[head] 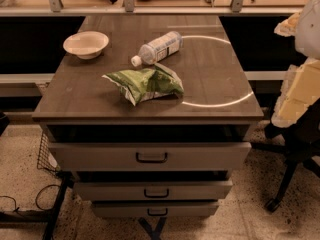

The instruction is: Place green jalapeno chip bag into paper bowl

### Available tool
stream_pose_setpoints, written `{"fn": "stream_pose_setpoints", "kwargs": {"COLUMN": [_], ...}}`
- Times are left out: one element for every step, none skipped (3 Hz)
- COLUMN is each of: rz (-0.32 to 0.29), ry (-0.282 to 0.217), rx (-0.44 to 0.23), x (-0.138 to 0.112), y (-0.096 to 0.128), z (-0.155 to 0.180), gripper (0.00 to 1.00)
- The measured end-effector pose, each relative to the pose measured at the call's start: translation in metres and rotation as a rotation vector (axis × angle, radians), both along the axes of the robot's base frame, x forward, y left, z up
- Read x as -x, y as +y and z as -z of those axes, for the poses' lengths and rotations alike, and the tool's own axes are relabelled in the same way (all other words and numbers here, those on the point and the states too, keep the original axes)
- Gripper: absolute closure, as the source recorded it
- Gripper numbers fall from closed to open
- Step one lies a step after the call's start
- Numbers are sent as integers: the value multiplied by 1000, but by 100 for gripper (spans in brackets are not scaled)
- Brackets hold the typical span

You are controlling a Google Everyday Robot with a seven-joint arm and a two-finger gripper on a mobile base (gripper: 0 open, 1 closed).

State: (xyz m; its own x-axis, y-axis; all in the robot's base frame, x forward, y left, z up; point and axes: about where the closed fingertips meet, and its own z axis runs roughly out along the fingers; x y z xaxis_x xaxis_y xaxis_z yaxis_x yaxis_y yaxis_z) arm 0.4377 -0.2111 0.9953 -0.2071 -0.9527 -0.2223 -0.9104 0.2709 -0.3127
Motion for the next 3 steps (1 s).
{"fn": "stream_pose_setpoints", "kwargs": {"rz": [0,-20,-52], "ry": [0,-12,-30], "rx": [0,-36,-98], "x": [0,-8,-24], "y": [0,9,20], "z": [0,-1,-2], "gripper": [0,0,0]}}
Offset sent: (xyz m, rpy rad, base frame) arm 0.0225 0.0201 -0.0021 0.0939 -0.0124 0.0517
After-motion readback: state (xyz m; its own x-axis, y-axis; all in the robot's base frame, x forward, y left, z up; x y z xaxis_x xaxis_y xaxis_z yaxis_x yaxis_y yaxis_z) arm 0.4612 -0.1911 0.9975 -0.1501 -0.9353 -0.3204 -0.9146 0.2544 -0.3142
